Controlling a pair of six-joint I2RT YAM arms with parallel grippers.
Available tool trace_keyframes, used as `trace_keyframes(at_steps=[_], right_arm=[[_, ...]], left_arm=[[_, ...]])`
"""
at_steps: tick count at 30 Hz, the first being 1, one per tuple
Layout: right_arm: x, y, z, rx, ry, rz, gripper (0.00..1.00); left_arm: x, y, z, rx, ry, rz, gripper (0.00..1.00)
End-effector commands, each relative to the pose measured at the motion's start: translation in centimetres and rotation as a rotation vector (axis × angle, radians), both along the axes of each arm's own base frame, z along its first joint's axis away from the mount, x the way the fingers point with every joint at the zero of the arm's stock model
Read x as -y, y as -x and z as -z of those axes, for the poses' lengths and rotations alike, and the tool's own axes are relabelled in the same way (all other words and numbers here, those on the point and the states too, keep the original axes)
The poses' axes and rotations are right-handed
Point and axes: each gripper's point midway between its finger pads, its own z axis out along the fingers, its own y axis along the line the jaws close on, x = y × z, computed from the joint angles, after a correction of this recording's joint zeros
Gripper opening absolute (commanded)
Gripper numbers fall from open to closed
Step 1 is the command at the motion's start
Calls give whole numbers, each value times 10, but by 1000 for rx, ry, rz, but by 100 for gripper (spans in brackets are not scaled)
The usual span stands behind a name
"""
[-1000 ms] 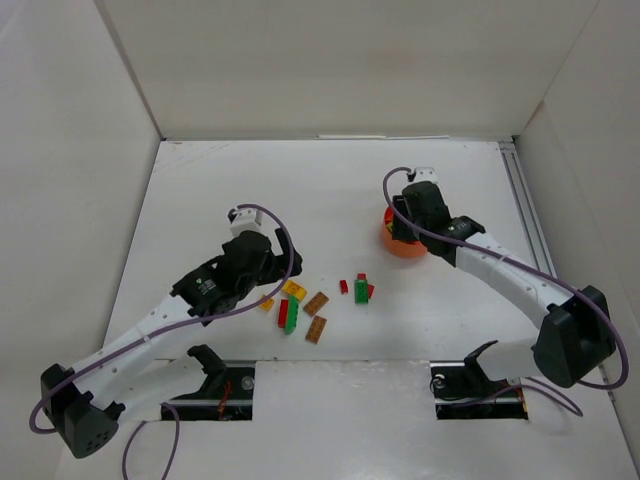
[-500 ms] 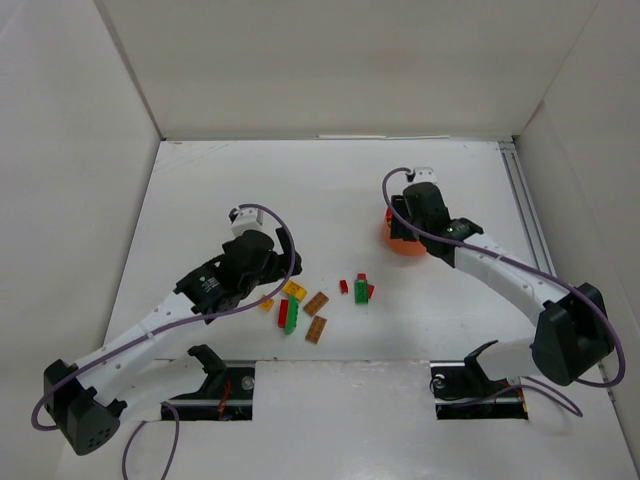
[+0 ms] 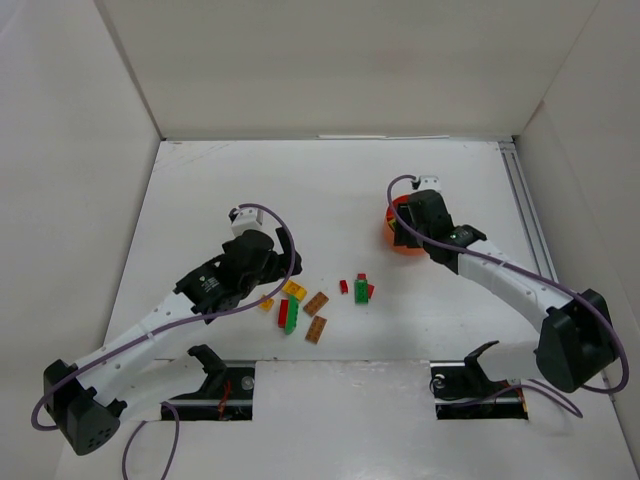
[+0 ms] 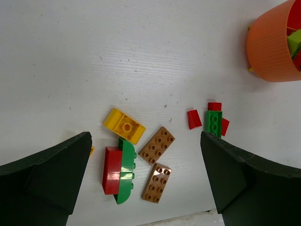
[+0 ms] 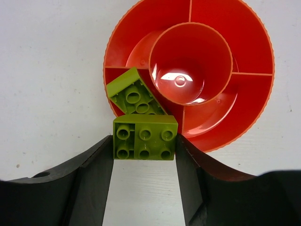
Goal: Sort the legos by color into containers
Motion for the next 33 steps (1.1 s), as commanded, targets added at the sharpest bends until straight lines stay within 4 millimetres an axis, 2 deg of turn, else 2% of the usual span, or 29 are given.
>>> trace_keyframes(at_steps=[1,8,9,10,13,15,16,17,21,28,30,33], right_arm=[[1,-9,-14,49,-49,59,58],[0,-10,-10,66,-131,167,58],[-4,-11,-18,93,-160,181,58],[3,-10,-20,111,-152,217,58],[3,-6,-27,142,-183,260,58],[10,-2,-20,141,-169,285,58],[10,-5,-29,174,-187,293,58],[11,-4,-24,170,-194,301,58],[8,-7,-31,206,-235,322,59],[-3,-11,-23,192,-225,304,60],[-6,-15,-28,199,-240,309,60],[-9,-14,-28,198,-250,305,65]], left_arm=[[2,-6,-22,53,32,-4,100],[2,-6,-22,53,32,-4,100],[2,-6,-22,53,32,-4,100],[2,-6,-22,53,32,-4,100],[2,-6,-22,53,32,-4,100],[2,-6,-22,53,32,-4,100],[2,-6,-22,53,32,-4,100],[3,-5,-21,49,37,4,100],[4,-6,-23,58,36,10,100],[4,-6,-23,58,36,10,100],[4,-6,-23,58,36,10,100],[4,-6,-23,58,36,10,100]])
